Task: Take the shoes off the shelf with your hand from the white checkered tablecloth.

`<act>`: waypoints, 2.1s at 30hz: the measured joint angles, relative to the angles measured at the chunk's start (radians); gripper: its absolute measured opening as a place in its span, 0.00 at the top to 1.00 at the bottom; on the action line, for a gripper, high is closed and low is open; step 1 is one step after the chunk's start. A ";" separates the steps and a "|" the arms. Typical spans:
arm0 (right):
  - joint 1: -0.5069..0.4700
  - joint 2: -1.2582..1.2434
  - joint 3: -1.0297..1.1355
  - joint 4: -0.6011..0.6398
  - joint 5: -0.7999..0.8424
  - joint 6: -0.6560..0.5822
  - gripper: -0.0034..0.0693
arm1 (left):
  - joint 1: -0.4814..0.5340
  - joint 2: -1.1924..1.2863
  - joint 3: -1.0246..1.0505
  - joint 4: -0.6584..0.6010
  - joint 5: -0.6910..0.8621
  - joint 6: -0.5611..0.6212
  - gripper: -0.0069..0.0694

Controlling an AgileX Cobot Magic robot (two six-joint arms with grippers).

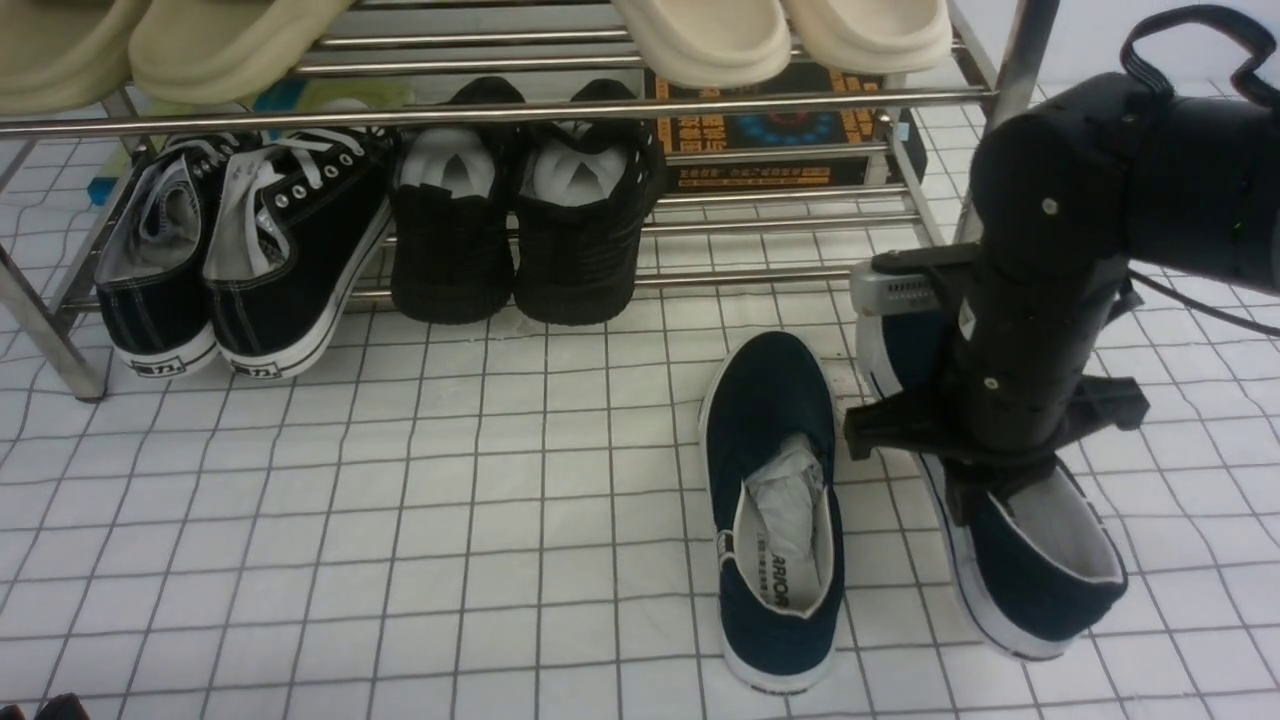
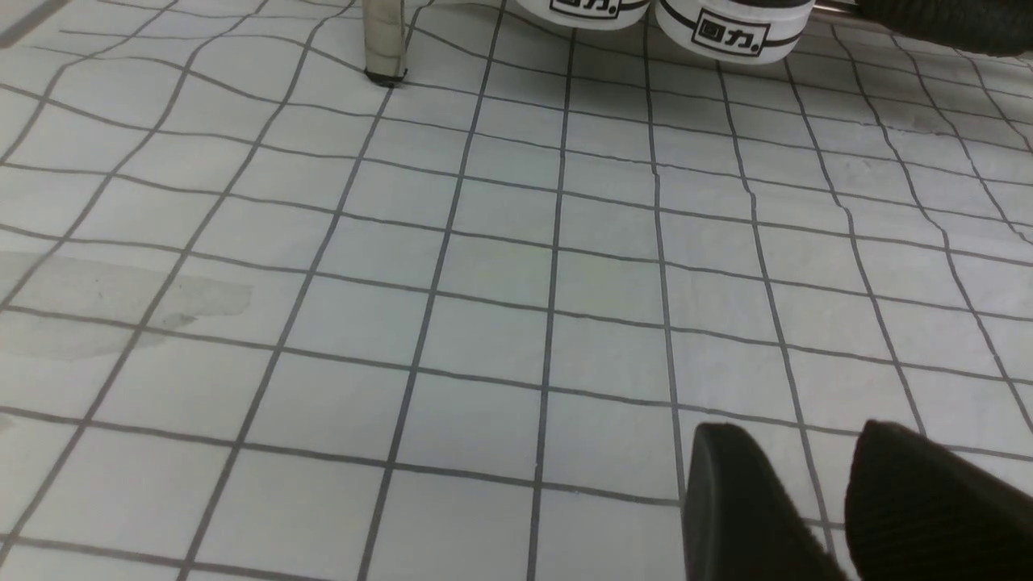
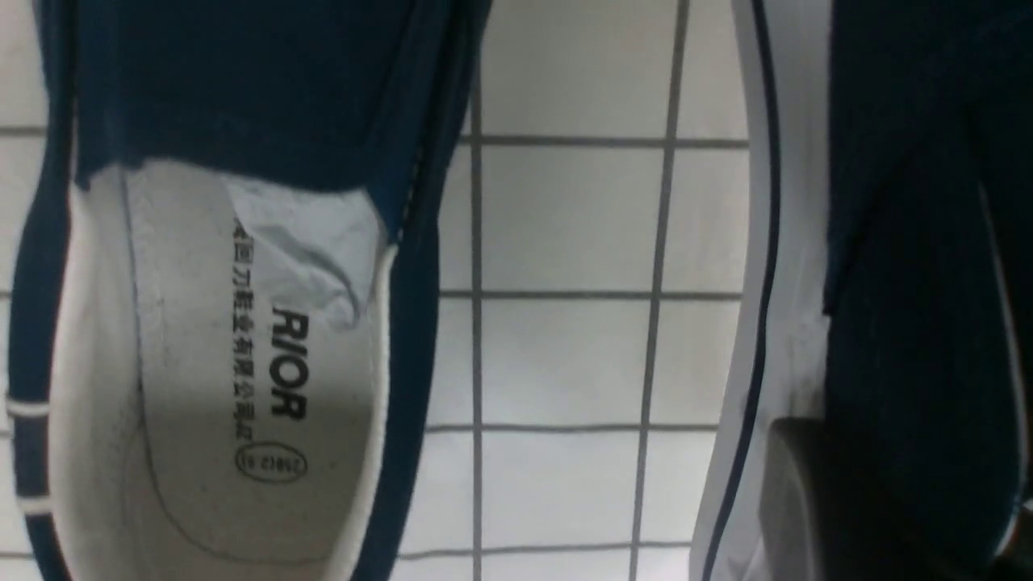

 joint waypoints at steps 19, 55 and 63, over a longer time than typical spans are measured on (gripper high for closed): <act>0.000 0.104 0.000 -0.014 -0.193 0.107 0.56 | 0.000 0.000 0.000 0.000 0.000 0.000 0.60; 0.000 0.165 -0.118 -0.071 -0.047 0.037 0.88 | 0.000 0.000 0.000 0.000 0.000 0.000 0.60; 0.000 0.153 -0.118 -0.091 -0.044 0.159 0.88 | 0.000 0.000 0.000 0.000 0.000 0.000 0.60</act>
